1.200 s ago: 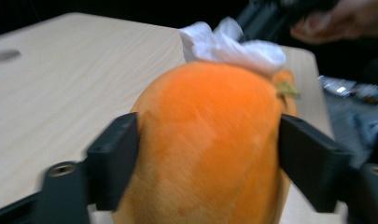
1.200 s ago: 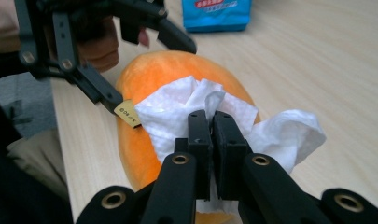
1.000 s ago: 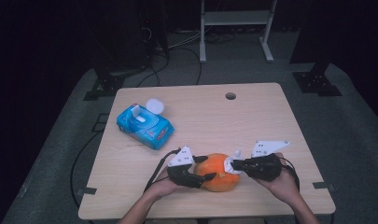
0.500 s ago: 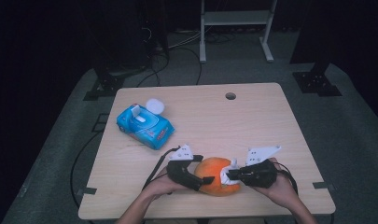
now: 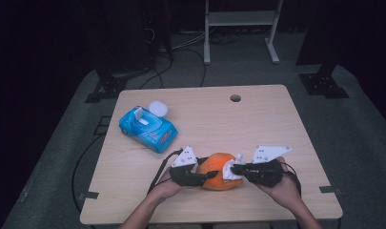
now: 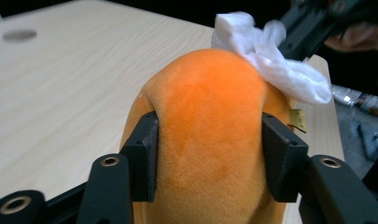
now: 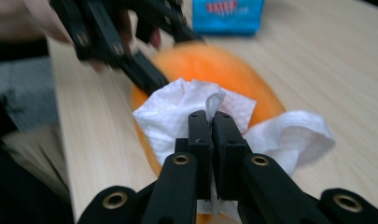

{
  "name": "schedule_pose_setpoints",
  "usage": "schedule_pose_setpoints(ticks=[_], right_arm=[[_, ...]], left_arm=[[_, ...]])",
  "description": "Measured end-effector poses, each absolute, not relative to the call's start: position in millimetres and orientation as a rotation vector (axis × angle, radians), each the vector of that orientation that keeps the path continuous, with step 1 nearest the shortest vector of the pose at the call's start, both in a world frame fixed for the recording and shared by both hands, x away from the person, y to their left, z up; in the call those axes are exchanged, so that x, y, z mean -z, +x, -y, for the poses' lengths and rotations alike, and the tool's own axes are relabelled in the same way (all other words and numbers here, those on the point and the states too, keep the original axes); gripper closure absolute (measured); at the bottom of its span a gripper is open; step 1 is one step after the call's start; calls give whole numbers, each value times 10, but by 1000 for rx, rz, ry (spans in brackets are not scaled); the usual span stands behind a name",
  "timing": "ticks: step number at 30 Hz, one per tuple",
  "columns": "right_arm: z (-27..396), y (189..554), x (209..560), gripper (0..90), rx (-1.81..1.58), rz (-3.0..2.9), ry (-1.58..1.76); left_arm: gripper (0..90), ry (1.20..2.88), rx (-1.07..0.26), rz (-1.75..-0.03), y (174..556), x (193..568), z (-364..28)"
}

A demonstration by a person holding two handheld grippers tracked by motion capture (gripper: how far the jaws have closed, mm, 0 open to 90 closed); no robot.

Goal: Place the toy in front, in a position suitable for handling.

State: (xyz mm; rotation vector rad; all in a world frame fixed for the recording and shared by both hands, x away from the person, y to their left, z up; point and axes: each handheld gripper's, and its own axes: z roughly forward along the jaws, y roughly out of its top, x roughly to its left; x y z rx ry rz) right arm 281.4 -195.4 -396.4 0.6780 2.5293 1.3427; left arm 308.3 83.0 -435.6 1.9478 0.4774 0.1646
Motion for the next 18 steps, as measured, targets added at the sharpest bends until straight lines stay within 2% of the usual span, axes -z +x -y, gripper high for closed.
schedule_pose_setpoints(ticks=[7, 13, 18], right_arm=[[2149, 2860, 4078, 864, -1268, -2533, 762], [2014, 2850, 3985, 861, -1354, -2468, 739], [2097, 2895, 4099, 862, -1289, -2498, 780]], left_arm=[[414, 1931, -125, -509, 3123, 4406, -875], [384, 1960, -159, -453, 3074, 4403, -828], [376, 1959, -151, -455, 3076, 4416, -855]])
